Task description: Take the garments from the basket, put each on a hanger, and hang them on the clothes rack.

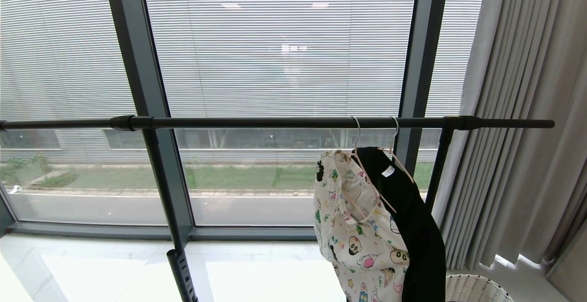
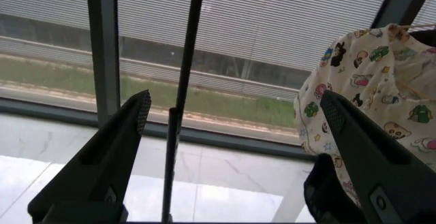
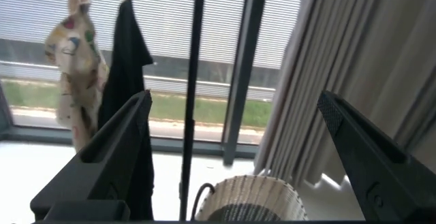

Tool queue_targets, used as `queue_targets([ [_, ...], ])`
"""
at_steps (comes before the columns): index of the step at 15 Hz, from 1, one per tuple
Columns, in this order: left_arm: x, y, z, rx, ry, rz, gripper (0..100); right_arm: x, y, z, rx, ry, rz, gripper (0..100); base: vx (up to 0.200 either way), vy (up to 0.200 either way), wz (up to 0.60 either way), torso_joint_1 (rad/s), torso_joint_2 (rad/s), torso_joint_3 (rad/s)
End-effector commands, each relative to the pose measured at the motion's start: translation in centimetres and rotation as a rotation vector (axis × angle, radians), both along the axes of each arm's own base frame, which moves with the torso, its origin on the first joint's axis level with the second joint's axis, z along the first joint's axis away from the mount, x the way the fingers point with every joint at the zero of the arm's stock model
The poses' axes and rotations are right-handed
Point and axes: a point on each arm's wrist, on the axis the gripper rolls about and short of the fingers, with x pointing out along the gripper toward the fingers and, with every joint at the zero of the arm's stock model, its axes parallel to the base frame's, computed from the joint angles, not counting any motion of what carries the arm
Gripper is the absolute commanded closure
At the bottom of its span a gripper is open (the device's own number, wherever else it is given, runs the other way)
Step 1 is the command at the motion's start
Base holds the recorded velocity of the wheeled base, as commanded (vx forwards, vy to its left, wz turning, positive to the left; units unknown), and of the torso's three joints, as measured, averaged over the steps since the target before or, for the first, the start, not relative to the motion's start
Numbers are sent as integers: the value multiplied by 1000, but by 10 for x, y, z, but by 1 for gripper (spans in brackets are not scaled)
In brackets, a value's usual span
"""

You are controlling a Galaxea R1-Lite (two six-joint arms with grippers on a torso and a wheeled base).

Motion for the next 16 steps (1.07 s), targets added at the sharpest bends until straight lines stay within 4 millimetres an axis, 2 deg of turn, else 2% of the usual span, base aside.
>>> queue_targets([
  [1,0,0,1,63,-6,-5,0,0,-1,-2,9,17,-60,0,0,0,0,0,0,0],
  [4,0,0,0,48,0,-6,0,0,1,-6,31,64,32,0,0,0,0,0,0,0],
  [16,0,0,0,0,2,-4,0,0,1,-6,39,64,28,0,0,0,0,0,0,0],
])
